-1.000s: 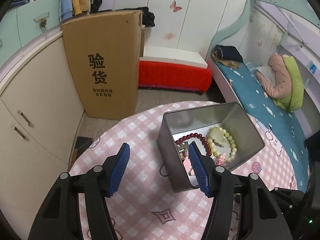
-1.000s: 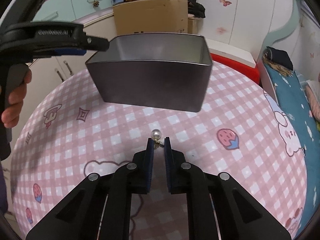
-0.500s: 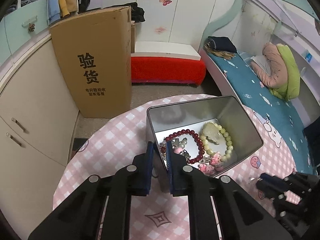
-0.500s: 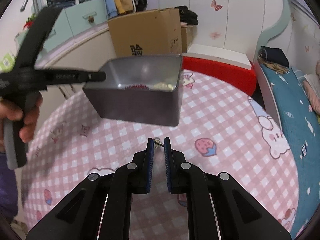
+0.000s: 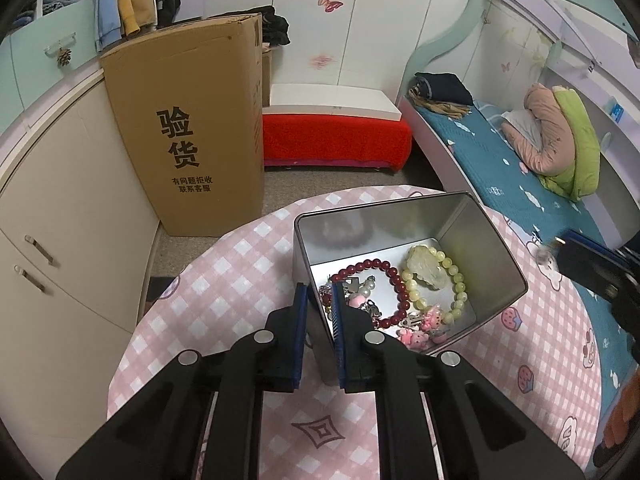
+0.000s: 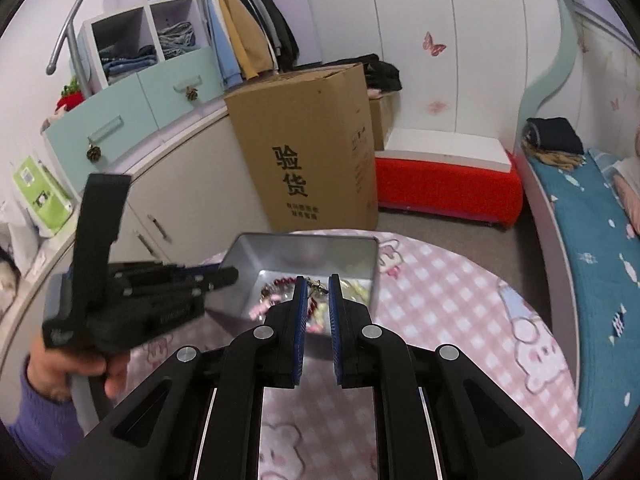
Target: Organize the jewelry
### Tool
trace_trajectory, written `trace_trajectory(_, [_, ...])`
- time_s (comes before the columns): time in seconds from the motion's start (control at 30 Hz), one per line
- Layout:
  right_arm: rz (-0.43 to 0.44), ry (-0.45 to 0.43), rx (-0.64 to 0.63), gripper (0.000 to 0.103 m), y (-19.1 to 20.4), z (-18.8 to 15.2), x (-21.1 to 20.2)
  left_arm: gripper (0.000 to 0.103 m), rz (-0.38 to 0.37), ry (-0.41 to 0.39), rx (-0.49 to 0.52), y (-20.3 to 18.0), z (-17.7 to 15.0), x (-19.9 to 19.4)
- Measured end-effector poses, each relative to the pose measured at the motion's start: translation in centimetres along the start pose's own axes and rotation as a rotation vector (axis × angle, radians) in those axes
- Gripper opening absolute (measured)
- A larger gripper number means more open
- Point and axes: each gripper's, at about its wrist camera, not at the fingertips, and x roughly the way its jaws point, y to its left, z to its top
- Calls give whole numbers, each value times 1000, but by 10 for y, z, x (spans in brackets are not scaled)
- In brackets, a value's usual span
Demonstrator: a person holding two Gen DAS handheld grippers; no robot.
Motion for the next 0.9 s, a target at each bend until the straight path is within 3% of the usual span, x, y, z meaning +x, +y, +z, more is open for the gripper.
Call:
trace_trajectory(0.3, [-8,86,23,12,2,-6,46,11,-9,-7,-6,2,-1,-2])
trace_trajectory(0.7, [-13,54,64,16,-2,-9,40,11,-10,-26,-4,0,-2,-7])
trace_trajectory(0.77, [-15,37,75,29,-3,-10,30,12,-18,-38,-9,0,-3,-12])
trace_trajectory(0.8, [-20,22,80,50,-4,-12,23,19,-20,-46,-12,0,-4,-15])
trace_trajectory(0.83, [-27,-1,78,57,-3,-13,15,32,-23,-57,-16,0,-4,-20])
trace_trajectory(0.9, [-35,-29,73,57,-1,-16,-2,46,-22,-98,-20,-1,-7,-33])
